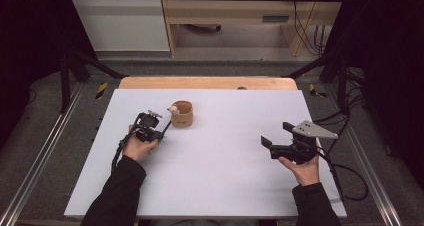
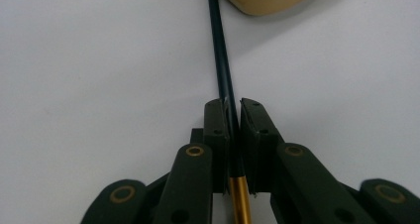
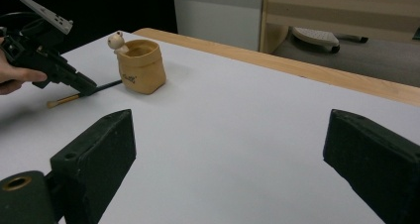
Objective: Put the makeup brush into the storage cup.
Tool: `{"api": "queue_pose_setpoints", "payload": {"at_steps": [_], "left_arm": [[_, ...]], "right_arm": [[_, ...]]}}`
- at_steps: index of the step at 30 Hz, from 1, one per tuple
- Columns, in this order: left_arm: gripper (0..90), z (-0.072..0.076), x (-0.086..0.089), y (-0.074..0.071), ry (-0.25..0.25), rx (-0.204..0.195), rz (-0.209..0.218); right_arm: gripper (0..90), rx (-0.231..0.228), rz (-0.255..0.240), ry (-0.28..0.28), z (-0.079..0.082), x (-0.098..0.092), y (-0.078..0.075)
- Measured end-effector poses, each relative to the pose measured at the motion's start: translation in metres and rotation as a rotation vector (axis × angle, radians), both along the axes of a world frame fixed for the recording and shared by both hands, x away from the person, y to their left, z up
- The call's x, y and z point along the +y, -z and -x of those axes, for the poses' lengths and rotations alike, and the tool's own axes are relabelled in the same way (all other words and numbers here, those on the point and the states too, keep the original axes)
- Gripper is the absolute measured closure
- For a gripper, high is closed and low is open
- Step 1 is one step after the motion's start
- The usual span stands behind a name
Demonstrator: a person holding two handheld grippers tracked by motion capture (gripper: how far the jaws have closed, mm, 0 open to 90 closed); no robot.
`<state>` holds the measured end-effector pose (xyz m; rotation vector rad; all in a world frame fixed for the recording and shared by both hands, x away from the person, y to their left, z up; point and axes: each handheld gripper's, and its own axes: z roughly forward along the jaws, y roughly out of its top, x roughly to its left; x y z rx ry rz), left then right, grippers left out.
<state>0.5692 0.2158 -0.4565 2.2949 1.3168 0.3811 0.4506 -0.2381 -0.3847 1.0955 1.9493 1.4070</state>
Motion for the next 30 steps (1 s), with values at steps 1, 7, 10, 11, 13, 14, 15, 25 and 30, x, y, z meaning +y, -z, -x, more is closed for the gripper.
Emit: {"api": "queue_pose_setpoints", "payload": {"at_steps": [1, 7, 10, 11, 13, 14, 15, 25, 30], "left_arm": [[82.5, 0.000, 0.000, 0.000, -0.006, 0.000, 0.004], [83.2, 0.001, 0.002, 0.000, -0.029, -0.015, 0.012], [83.3, 0.002, 0.004, -0.003, -0.030, -0.029, 0.018], [83.3, 0.003, 0.004, -0.004, -0.030, -0.035, 0.019], [83.3, 0.005, 0.004, -0.006, -0.029, -0.046, 0.022], [83.4, 0.006, 0.004, -0.008, -0.027, -0.047, 0.022], [83.4, 0.007, 0.005, -0.010, -0.024, -0.047, 0.025], [83.5, 0.011, 0.015, -0.019, -0.045, -0.094, 0.040], [83.5, 0.017, 0.019, -0.025, -0.043, -0.113, 0.041]], "right_arm": [[6.3, 0.001, -0.002, 0.000, 0.000, 0.000, 0.000], [6.3, -0.002, 0.001, -0.001, 0.000, 0.000, 0.000], [6.3, 0.000, 0.002, -0.001, 0.000, 0.000, 0.000], [6.3, 0.000, 0.002, 0.000, 0.000, 0.000, 0.000], [6.3, -0.002, 0.001, 0.000, 0.000, 0.000, 0.000], [6.3, -0.003, 0.002, 0.000, 0.000, 0.000, 0.000], [6.3, -0.001, 0.001, 0.000, 0.000, 0.000, 0.000], [6.3, -0.001, 0.003, -0.005, 0.000, 0.000, 0.000], [6.4, -0.002, 0.002, -0.005, 0.000, 0.000, 0.000]]}}
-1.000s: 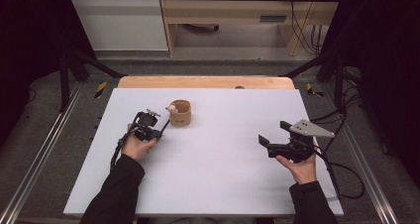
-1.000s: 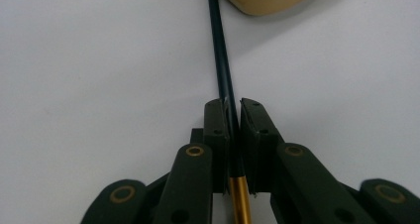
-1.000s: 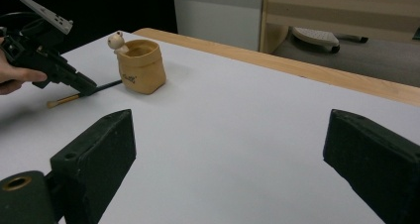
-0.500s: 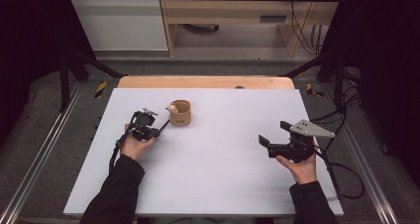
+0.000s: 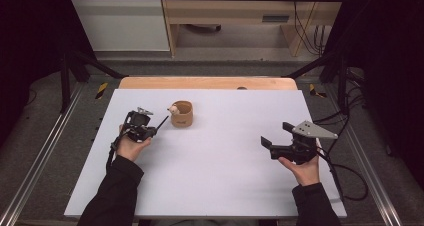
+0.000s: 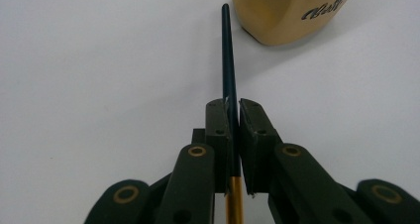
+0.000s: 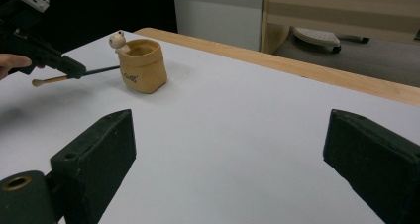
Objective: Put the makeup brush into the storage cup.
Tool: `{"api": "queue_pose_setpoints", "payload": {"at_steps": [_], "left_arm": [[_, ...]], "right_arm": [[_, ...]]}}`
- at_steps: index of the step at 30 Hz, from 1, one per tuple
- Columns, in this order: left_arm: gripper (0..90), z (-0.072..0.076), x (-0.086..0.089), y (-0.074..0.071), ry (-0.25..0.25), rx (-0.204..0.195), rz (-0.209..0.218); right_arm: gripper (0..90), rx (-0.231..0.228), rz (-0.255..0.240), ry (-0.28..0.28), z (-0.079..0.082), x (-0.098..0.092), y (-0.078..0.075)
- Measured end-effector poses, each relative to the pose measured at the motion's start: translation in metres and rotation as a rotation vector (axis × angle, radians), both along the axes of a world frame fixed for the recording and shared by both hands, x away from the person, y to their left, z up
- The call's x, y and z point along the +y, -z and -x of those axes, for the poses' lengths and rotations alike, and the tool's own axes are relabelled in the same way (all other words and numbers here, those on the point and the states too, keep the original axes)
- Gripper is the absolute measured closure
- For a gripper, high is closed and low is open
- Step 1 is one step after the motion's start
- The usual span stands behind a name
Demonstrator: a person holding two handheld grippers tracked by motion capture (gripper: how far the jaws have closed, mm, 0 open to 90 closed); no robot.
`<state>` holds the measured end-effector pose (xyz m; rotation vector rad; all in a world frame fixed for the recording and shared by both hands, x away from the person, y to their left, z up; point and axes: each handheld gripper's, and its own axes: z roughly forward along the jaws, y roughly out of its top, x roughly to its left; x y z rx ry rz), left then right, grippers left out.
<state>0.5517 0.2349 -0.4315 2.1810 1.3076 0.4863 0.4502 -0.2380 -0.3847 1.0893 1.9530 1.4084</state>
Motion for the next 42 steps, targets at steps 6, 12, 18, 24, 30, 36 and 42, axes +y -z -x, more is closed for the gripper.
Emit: {"api": "queue_pose_setpoints", "payload": {"at_steps": [6, 12, 18, 24, 30, 36, 42], "left_arm": [[83.5, 0.014, 0.008, -0.009, 0.016, -0.023, 0.010], [83.5, 0.030, 0.012, -0.019, 0.050, -0.049, 0.040], [83.5, 0.050, 0.005, -0.028, 0.124, -0.077, 0.070], [83.4, 0.066, -0.006, -0.037, 0.191, -0.093, 0.079], [83.4, 0.075, -0.025, -0.038, 0.259, -0.099, 0.060], [83.4, 0.080, -0.040, -0.036, 0.318, -0.086, 0.075], [83.4, 0.085, -0.052, -0.036, 0.377, -0.080, 0.086]], "right_arm": [[6.3, 0.001, 0.001, -0.001, 0.000, 0.000, 0.000], [6.4, 0.004, 0.008, -0.004, 0.000, 0.002, 0.001], [6.3, 0.002, 0.011, -0.008, 0.001, 0.004, 0.000], [6.3, 0.004, 0.023, -0.021, 0.001, 0.007, 0.001], [6.3, 0.004, 0.046, -0.038, 0.001, 0.014, 0.002], [6.2, 0.008, 0.060, -0.061, 0.002, 0.020, 0.001], [6.2, 0.018, 0.082, -0.088, 0.003, 0.029, 0.001]]}}
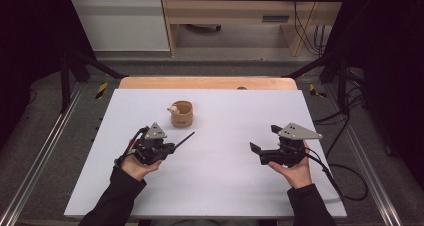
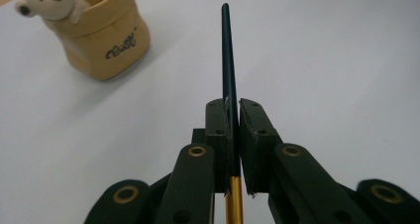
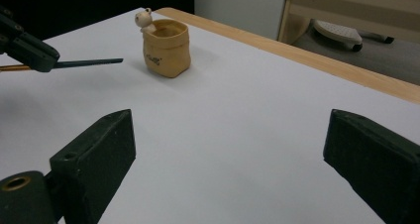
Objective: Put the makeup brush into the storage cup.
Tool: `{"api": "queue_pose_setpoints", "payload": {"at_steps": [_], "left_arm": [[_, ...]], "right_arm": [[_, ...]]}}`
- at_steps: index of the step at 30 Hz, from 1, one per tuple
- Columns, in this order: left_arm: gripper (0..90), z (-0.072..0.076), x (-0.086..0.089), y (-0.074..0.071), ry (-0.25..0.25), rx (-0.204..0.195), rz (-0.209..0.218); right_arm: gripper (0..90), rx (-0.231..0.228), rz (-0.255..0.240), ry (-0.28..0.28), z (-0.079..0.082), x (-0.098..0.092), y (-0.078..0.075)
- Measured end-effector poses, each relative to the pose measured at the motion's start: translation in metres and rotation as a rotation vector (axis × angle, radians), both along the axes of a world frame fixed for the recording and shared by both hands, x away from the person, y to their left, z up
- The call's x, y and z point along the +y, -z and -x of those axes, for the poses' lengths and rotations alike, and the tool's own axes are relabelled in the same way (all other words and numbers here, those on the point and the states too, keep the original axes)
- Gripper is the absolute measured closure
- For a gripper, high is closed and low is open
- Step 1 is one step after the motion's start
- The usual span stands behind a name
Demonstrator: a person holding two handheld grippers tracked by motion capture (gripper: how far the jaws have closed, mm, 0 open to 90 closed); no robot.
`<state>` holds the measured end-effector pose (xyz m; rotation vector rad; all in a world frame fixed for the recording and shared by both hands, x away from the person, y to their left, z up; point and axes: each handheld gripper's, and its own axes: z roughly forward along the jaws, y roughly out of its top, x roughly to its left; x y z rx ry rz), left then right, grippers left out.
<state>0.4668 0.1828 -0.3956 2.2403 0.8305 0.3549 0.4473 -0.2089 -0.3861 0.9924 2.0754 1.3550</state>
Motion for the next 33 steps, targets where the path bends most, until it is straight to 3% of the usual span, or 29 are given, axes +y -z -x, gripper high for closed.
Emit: {"api": "queue_pose_setpoints", "payload": {"at_steps": [6, 19, 27, 33], "left_arm": [[83.4, 0.002, -0.011, -0.002, 0.059, 0.026, 0.017], [83.4, 0.007, -0.039, -0.011, 0.173, 0.037, -0.010], [83.4, 0.008, -0.049, -0.019, 0.240, 0.048, -0.023], [83.4, 0.006, -0.053, -0.024, 0.262, 0.056, -0.034]], "right_arm": [[6.3, 0.005, 0.046, -0.039, 0.001, 0.016, -0.001], [6.5, 0.014, 0.139, -0.118, -0.001, 0.045, -0.012], [7.3, 0.029, 0.241, -0.177, 0.000, 0.064, -0.016], [8.0, 0.031, 0.300, -0.206, 0.003, 0.074, -0.021]]}}
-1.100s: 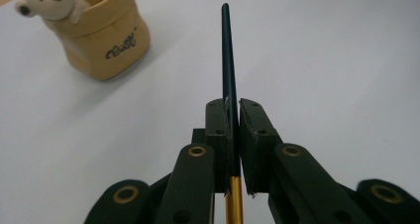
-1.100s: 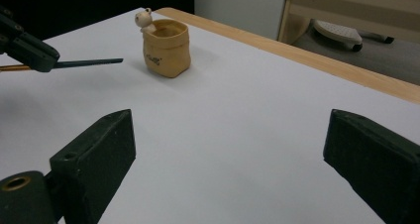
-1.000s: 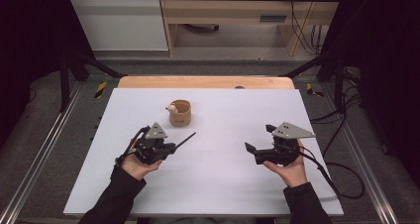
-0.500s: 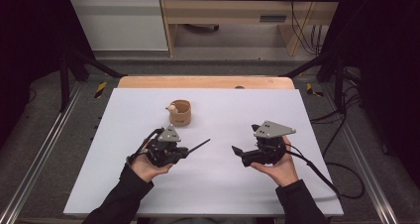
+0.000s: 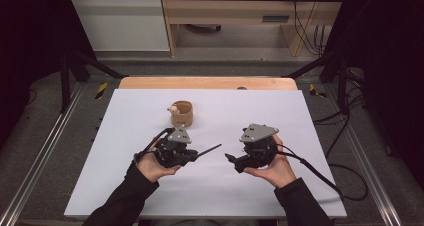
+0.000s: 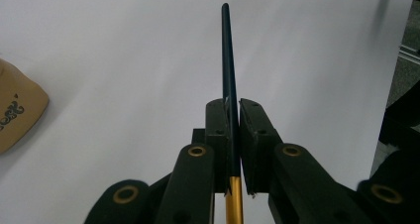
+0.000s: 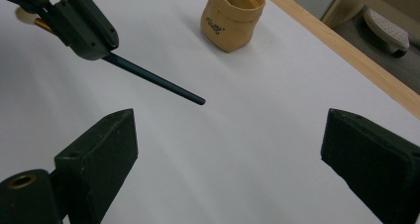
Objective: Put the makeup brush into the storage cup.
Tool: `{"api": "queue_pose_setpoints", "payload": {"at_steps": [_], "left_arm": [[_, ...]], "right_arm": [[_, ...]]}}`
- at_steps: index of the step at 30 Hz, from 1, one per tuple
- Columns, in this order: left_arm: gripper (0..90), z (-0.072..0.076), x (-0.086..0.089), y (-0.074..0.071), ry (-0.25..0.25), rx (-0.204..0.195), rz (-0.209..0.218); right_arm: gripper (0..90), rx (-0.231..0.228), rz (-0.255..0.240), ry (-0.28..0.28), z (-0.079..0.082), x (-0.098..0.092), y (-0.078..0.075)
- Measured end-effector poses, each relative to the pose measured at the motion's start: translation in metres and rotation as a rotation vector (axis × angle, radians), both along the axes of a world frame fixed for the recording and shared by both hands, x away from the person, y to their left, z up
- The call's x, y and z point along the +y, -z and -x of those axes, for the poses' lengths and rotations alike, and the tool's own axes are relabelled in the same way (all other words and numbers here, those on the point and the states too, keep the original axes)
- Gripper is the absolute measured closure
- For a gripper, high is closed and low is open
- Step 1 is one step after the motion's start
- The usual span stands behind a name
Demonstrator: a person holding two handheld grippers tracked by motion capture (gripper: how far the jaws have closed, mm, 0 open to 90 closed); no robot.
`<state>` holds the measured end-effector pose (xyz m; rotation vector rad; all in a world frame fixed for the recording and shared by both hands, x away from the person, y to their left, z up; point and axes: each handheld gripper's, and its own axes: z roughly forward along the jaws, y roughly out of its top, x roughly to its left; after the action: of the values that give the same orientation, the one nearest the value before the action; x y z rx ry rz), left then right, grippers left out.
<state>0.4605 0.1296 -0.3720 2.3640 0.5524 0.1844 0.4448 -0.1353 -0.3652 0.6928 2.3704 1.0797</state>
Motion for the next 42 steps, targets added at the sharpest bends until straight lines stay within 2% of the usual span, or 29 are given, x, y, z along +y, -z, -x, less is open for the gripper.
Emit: {"api": "queue_pose_setpoints", "payload": {"at_steps": [7, 20, 30, 34, 42], "left_arm": [[83.4, -0.002, -0.005, 0.000, 0.021, 0.016, -0.024], [83.4, -0.002, -0.016, 0.001, 0.071, 0.038, -0.051], [83.4, 0.003, -0.024, 0.000, 0.109, 0.047, -0.050], [83.4, 0.004, -0.026, -0.002, 0.112, 0.049, -0.036], [83.4, 0.005, -0.032, -0.002, 0.126, 0.056, -0.043]], "right_arm": [[10.2, 0.008, 0.080, -0.043, 0.002, 0.013, 0.001], [17.2, 0.011, 0.174, -0.118, 0.006, 0.029, 0.014], [28.8, -0.003, 0.229, -0.174, 0.009, 0.038, 0.019], [33.8, -0.015, 0.247, -0.197, 0.009, 0.039, 0.020], [45.8, -0.051, 0.298, -0.253, 0.010, 0.041, 0.024]]}}
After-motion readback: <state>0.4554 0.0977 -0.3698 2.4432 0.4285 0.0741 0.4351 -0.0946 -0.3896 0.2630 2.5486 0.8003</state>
